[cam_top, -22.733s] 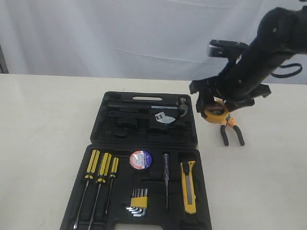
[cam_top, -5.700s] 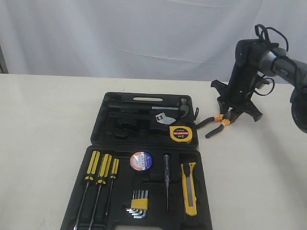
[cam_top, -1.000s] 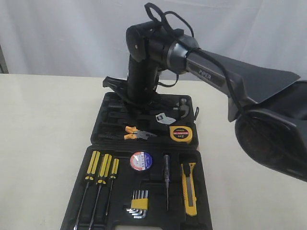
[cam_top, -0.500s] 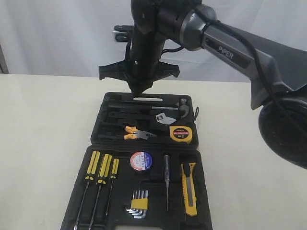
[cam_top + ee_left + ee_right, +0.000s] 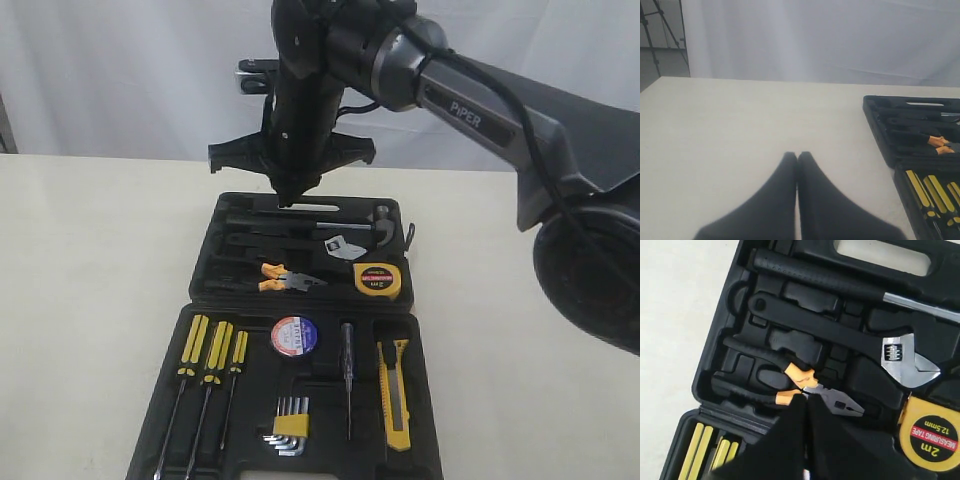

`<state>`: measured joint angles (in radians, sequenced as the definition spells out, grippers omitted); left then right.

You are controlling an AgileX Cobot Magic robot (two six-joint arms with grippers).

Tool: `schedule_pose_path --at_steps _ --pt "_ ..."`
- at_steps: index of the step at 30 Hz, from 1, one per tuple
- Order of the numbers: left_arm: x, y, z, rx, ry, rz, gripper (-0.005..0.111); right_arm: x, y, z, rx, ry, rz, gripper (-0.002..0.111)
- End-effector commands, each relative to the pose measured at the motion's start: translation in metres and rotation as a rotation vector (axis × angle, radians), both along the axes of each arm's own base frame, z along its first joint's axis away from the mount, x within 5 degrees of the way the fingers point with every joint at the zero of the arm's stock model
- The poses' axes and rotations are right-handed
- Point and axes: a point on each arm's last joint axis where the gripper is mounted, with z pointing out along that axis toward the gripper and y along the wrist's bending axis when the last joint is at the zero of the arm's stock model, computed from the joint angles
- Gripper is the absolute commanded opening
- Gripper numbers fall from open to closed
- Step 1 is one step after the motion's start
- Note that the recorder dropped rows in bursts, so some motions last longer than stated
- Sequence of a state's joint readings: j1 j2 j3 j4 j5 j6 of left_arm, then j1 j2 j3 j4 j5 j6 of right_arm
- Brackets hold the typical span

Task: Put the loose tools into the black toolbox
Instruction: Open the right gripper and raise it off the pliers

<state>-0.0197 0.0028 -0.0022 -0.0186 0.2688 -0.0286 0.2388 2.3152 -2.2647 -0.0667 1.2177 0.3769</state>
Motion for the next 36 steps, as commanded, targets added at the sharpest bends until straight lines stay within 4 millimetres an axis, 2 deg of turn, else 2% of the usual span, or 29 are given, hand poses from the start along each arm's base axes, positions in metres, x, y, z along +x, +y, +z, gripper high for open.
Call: schedule_pose_path --at_steps 1,5,10,28,30,33,36 --pt "0.0 0.0 -0.001 -0.005 0.0 -0.002 0.0 0.001 0.0 -0.006 -0.016 0.015 0.082 -0.001" --pt "0.0 0.0 -0.001 -0.005 0.0 -0.002 0.0 0.005 0.002 -0.021 -0.071 0.039 0.225 -0.001" --pt "0.0 0.0 -0.001 -0.005 0.0 -0.002 0.0 0.013 0.005 -0.043 -0.07 0.031 0.276 -0.001" --pt "0.0 0.0 -0.001 -0.005 0.0 -0.002 0.0 0.025 0.01 -0.125 -0.062 0.124 0.282 -0.001" --pt "0.0 0.0 -0.001 -0.005 0.0 -0.002 0.0 0.025 0.01 -0.123 -0.062 0.123 0.282 -0.001" --pt "0.0 0.0 -0.001 -0.005 0.0 -0.002 0.0 0.023 0.009 -0.094 -0.058 0.08 0.281 -0.001" --pt "0.0 0.0 -0.001 -0.005 0.0 -0.002 0.0 0.019 0.012 -0.096 -0.057 0.125 0.291 -0.001"
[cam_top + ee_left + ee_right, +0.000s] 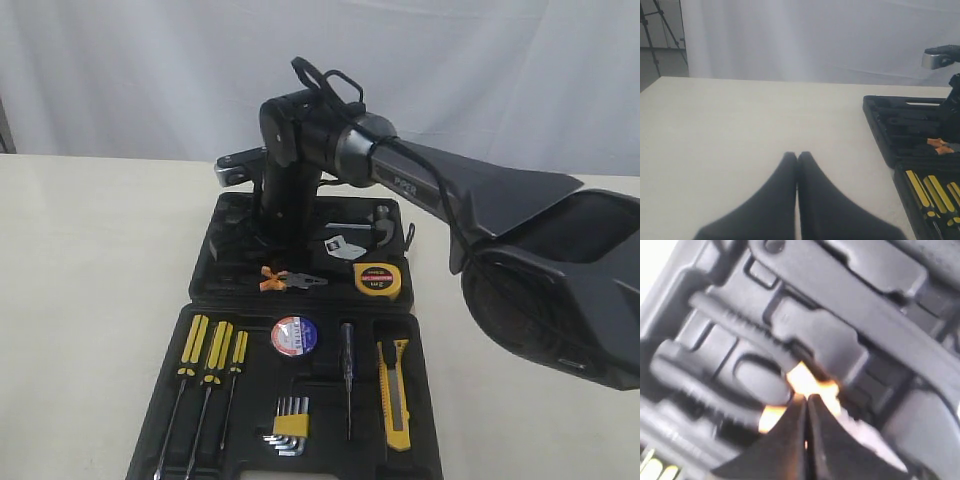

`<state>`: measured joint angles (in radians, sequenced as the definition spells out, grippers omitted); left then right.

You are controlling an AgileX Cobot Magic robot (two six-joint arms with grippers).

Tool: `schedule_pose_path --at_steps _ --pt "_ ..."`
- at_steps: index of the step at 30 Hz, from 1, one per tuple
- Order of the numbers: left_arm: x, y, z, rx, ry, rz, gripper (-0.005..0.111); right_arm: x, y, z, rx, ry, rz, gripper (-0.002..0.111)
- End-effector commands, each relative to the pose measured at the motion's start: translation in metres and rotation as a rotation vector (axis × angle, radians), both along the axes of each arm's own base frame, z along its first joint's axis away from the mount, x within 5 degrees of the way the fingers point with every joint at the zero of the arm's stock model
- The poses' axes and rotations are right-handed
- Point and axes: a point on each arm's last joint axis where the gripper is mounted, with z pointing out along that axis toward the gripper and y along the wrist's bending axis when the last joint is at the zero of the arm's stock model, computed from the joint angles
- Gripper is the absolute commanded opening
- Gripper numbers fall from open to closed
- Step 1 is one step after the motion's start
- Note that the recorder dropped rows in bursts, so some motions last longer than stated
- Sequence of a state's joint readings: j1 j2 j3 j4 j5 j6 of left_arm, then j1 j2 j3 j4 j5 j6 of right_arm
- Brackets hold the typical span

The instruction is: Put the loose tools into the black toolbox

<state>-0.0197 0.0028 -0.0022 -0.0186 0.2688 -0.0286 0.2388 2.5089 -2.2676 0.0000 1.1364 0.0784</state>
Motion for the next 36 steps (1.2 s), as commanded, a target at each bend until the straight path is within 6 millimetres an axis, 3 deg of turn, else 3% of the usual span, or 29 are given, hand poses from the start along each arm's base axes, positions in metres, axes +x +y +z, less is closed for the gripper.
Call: schedule_pose_path --at_steps 1,4,6,9,16,17,19,25,32,36 --pt "0.0 0.0 -0.001 -0.005 0.0 -0.002 0.0 -0.002 0.003 -0.007 0.01 0.036 0.015 -0.001" --pt "0.0 0.0 -0.001 -0.005 0.0 -0.002 0.0 -0.003 0.005 -0.023 0.016 0.07 0.018 -0.001" --pt "0.0 0.0 -0.001 -0.005 0.0 -0.002 0.0 -0.003 0.006 -0.017 0.023 0.06 0.018 -0.001" --pt "0.0 0.0 -0.001 -0.005 0.0 -0.002 0.0 -0.005 0.005 0.013 0.031 0.018 0.019 -0.001" --pt "0.0 0.0 -0.001 -0.003 0.0 -0.002 0.0 -0.025 -0.002 0.102 0.001 -0.121 0.001 -0.001" --pt "0.0 0.0 -0.001 -0.005 0.0 -0.002 0.0 -0.034 -0.002 0.126 0.002 -0.164 -0.002 -0.001" --pt "0.0 0.0 -0.001 -0.005 0.0 -0.002 0.0 -0.049 0.0 0.146 -0.009 -0.186 0.009 -0.001" --pt "0.0 0.0 -0.001 -0.005 0.0 -0.002 0.0 -0.112 0.001 0.185 -0.057 -0.192 0.008 -0.001" --pt "0.0 0.0 -0.001 -0.005 0.0 -0.002 0.0 -0.215 -0.009 0.196 -0.1 -0.153 0.038 -0.001" --pt "0.0 0.0 -0.001 -0.005 0.0 -0.002 0.0 -0.259 -0.015 0.189 -0.118 -0.185 0.128 -0.001"
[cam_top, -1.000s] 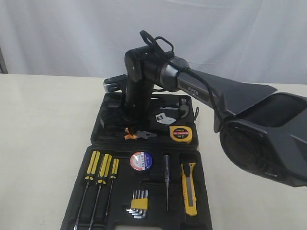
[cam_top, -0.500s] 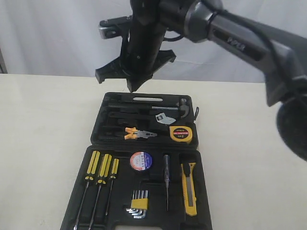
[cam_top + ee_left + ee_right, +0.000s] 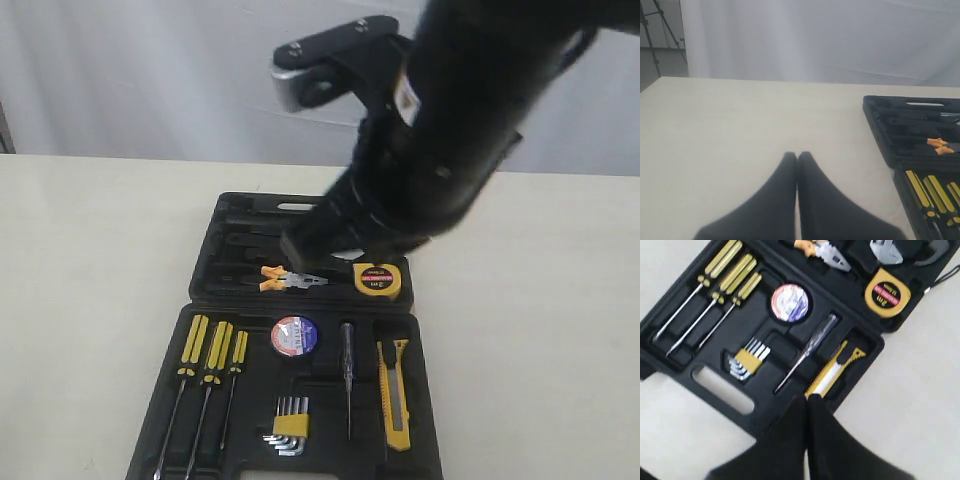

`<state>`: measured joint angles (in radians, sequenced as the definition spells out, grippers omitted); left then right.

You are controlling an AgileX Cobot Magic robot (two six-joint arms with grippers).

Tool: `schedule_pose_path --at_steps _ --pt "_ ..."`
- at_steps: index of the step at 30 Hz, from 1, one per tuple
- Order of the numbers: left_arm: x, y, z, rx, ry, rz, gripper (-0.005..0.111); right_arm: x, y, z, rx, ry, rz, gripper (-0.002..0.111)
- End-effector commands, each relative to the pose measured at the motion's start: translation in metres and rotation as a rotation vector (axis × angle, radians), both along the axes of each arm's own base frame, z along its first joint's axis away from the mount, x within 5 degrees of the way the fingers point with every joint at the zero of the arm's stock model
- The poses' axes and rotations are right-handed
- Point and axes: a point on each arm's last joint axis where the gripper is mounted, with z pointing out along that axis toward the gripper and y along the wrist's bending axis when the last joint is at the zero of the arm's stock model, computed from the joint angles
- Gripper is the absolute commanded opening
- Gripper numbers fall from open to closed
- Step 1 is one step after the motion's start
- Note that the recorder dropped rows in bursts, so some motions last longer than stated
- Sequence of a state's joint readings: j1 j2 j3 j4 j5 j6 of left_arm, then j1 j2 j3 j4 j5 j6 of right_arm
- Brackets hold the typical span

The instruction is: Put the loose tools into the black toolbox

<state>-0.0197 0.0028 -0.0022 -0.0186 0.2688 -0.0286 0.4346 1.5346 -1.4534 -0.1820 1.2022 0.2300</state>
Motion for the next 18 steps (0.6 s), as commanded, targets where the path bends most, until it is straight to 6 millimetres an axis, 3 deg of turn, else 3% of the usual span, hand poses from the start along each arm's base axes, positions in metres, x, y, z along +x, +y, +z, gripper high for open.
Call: schedule_pose_path --at_steps 1,9,14,18 --pt "0.0 0.0 -0.001 -0.005 0.0 -0.002 0.0 -0.045 -0.01 -0.005 -0.043 -0.047 0.098 -0.001" --pt "0.0 0.0 -0.001 -0.005 0.0 -0.002 0.0 -0.08 -0.024 0.004 -0.009 -0.11 0.155 -0.001" --pt "0.0 0.0 -0.001 -0.005 0.0 -0.002 0.0 -0.093 -0.018 0.008 0.087 -0.073 0.163 -0.001" --pt "0.0 0.0 -0.001 -0.005 0.0 -0.002 0.0 -0.104 0.001 0.016 -0.089 -0.223 0.259 -0.001"
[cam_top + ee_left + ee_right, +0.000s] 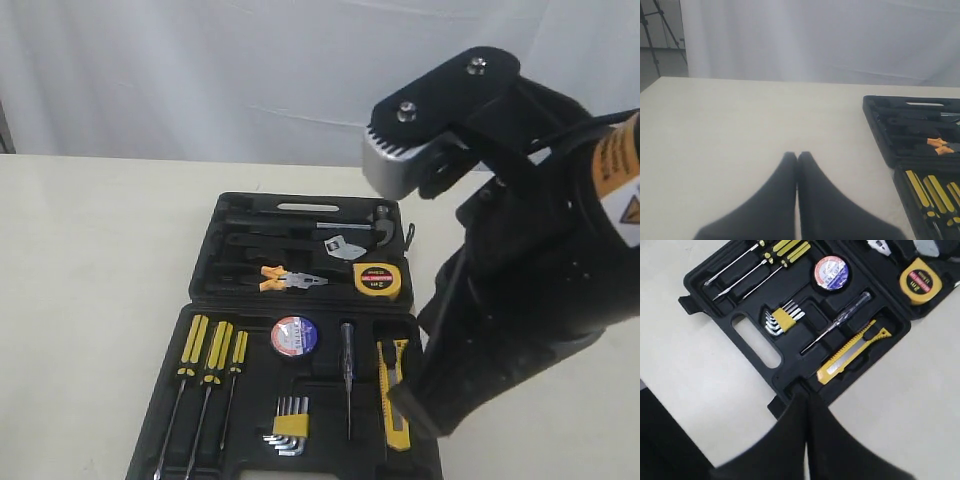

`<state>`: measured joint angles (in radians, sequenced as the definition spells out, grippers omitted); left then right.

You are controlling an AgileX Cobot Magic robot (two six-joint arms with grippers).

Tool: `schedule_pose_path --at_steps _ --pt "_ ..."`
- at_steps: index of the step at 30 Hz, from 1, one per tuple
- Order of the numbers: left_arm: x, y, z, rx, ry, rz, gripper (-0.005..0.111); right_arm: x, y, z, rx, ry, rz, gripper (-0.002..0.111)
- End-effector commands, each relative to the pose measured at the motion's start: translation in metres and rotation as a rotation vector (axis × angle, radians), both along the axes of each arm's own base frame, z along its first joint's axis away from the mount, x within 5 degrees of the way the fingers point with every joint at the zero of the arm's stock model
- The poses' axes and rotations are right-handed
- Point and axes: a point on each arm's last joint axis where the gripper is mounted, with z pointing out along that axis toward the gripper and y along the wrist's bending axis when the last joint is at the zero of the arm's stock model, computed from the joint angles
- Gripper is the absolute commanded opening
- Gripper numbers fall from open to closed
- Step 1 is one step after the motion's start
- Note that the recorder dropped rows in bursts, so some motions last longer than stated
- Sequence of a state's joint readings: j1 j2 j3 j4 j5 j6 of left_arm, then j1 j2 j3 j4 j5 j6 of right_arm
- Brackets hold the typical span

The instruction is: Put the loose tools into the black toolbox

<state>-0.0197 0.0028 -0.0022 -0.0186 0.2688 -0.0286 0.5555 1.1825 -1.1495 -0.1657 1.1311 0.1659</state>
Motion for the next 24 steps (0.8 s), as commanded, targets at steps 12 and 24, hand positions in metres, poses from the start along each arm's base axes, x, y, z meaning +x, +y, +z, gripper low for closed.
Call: schedule_pose_path --at_steps 12,24 --pt "0.0 0.0 -0.001 -0.003 0.0 -0.002 0.0 -0.03 0.094 -0.015 -0.303 -0.281 0.347 -0.001" --pt "0.0 0.0 -0.001 -0.005 0.0 -0.002 0.0 -0.006 0.13 -0.107 -0.462 -0.152 0.246 -0.001"
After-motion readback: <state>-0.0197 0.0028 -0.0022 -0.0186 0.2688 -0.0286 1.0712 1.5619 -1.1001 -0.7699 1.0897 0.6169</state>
